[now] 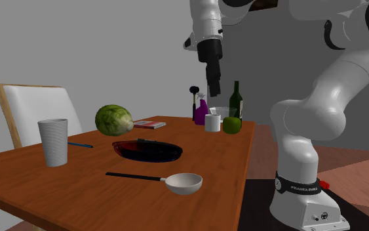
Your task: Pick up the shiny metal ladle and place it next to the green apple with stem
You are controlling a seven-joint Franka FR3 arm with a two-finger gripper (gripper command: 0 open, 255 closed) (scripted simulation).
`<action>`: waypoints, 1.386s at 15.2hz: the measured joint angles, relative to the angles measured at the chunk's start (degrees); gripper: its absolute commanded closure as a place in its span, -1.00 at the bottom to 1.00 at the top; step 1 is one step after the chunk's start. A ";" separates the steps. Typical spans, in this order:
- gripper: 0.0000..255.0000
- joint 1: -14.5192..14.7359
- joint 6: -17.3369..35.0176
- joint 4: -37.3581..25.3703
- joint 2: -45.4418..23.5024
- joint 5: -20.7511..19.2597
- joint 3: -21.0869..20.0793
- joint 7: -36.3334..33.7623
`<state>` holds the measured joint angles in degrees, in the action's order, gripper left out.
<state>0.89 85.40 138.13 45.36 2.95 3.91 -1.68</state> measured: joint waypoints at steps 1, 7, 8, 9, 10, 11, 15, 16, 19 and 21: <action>-1.00 0.00 0.00 0.00 0.00 0.00 0.00 0.00; -1.00 -0.01 12.17 5.74 -2.90 2.65 -3.75 -5.94; -1.00 0.05 14.81 6.73 -3.84 3.20 -4.60 -7.21; -1.00 0.00 17.57 7.59 -5.03 3.57 -5.26 -8.23; -1.00 -0.05 19.94 8.28 -5.92 3.93 -5.92 -9.31; -1.00 0.02 22.45 8.42 -7.54 4.40 -6.82 -10.63; -1.00 -0.05 32.71 9.17 -14.03 5.59 -10.11 -15.73; -1.00 -0.05 35.43 9.21 -16.00 5.81 -11.08 -17.19; -1.00 -0.69 42.88 9.10 -21.38 5.59 -13.11 -20.87; -1.00 -1.30 47.75 8.27 -25.70 4.87 -14.55 -23.69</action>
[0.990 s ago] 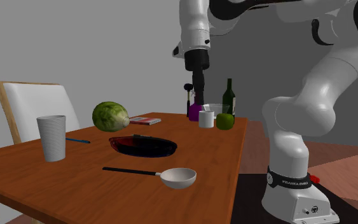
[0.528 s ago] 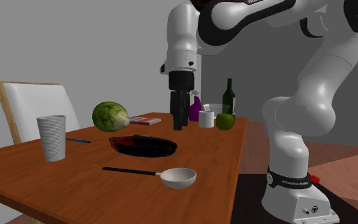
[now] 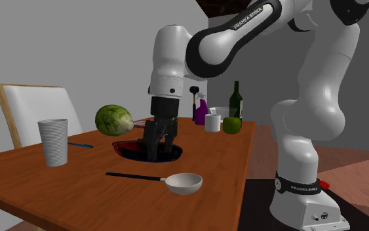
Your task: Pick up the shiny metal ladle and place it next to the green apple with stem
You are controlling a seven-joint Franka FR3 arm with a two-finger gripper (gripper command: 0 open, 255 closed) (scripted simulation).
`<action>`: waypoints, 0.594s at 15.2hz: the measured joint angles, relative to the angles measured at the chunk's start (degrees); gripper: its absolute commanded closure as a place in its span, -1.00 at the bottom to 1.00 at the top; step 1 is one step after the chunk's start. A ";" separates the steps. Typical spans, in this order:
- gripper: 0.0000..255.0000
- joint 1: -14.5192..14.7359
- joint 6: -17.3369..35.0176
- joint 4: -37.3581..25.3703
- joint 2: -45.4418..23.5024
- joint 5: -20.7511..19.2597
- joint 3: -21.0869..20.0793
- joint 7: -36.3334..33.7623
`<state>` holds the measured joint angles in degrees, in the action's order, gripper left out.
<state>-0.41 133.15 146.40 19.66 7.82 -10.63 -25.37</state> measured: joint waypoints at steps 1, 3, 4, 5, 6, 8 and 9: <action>-1.00 -0.45 2.44 -0.30 -2.07 -0.56 -0.47 -1.23; -1.00 -0.87 6.13 -1.91 -6.36 -1.76 -1.88 -4.24; -1.00 -0.93 7.18 -1.90 -7.20 -1.99 -2.10 -4.77; -1.00 -1.01 8.36 -1.80 -8.19 -2.21 -2.25 -5.09; -1.00 -1.03 9.27 -1.75 -9.00 -2.40 -2.42 -5.42; -1.00 -1.12 11.05 -1.30 -10.29 -2.66 -2.54 -5.61; -1.00 -1.20 11.73 -1.37 -11.05 -2.86 -2.57 -5.71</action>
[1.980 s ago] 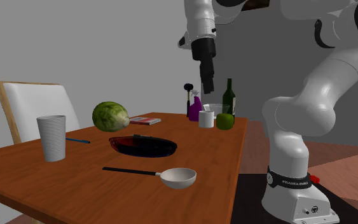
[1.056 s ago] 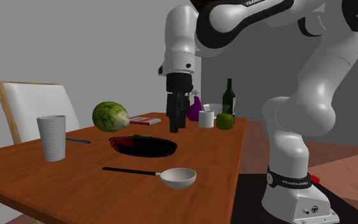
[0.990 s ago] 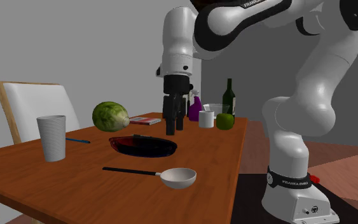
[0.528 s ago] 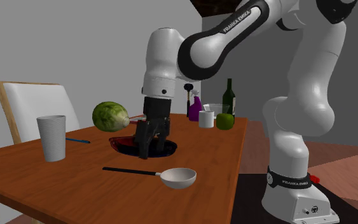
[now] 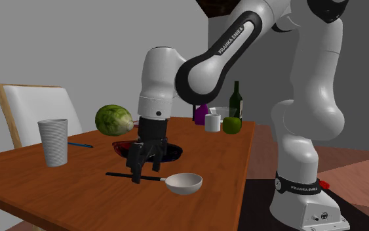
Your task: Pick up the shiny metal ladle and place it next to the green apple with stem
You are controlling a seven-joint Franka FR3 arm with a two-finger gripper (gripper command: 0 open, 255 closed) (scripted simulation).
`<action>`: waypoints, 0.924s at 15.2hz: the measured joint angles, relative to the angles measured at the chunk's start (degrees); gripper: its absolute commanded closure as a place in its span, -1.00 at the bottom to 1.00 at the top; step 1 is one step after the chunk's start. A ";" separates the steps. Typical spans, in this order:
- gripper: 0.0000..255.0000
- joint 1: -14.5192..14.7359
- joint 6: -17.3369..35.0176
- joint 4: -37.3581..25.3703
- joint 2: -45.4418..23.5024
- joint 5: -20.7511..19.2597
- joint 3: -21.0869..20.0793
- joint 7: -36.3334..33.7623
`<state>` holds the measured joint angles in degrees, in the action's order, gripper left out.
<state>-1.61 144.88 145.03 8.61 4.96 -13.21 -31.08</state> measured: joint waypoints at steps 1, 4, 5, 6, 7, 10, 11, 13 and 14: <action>-1.00 -0.07 0.64 -0.04 -0.68 -0.19 -0.02 -0.07; -1.00 -0.03 1.40 0.32 -1.07 -0.26 -0.13 -0.25; -1.00 -0.03 1.45 0.33 -1.11 -0.27 -0.15 -0.27; -1.00 -0.03 1.47 0.34 -1.12 -0.27 -0.15 -0.28; -1.00 -0.02 1.48 0.34 -1.12 -0.27 -0.15 -0.28; 1.00 -0.02 1.48 0.34 -1.12 -0.27 -0.15 -0.28; 1.00 -0.09 1.43 0.32 -1.02 -0.31 -0.06 -0.28; 1.00 -0.12 1.45 0.31 -1.03 -0.32 -0.03 -0.26; 1.00 -0.11 1.49 0.30 -1.04 -0.31 -0.04 -0.26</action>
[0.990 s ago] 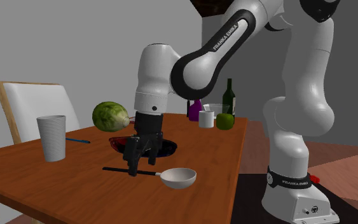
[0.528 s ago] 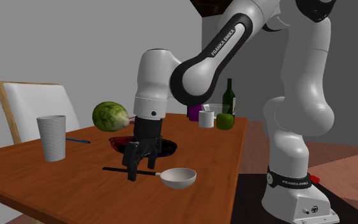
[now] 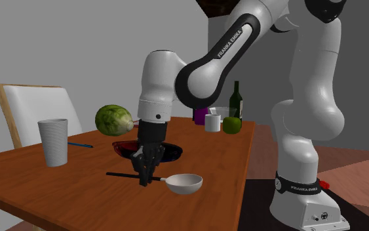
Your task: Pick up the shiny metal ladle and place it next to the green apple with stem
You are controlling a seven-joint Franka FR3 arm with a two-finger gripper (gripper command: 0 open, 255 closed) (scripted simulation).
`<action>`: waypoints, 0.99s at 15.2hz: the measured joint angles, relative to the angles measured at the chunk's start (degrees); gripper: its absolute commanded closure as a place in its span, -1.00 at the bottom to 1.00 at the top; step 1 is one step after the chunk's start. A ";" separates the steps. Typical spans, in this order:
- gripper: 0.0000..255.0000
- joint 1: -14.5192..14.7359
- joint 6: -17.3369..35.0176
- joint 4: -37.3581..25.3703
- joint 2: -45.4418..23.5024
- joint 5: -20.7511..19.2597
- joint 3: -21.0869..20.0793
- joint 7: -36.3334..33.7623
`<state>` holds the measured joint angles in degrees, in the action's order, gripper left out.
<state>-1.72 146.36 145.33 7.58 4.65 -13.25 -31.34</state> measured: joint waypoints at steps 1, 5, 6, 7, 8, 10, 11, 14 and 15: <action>1.00 0.00 0.00 -0.01 -0.01 -0.01 -0.01 -0.01; 1.00 0.03 0.01 -0.02 -0.02 0.02 -0.02 0.00; 1.00 0.06 -0.45 -0.18 0.24 0.08 -0.02 0.05; 1.00 0.11 -1.10 -0.38 0.66 0.18 -0.02 0.07; 1.00 0.13 -1.84 -0.50 1.27 0.34 0.06 0.25; 1.00 0.21 -3.42 -0.88 2.48 0.59 0.15 0.39; 1.00 0.21 -4.29 -1.33 2.90 0.63 0.20 0.43; 1.00 0.32 -6.83 -2.56 4.24 0.79 0.23 0.35; 1.00 0.32 -7.77 -2.80 4.94 0.92 0.36 0.51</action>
<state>-1.40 138.59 142.53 12.52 5.57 -12.89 -30.82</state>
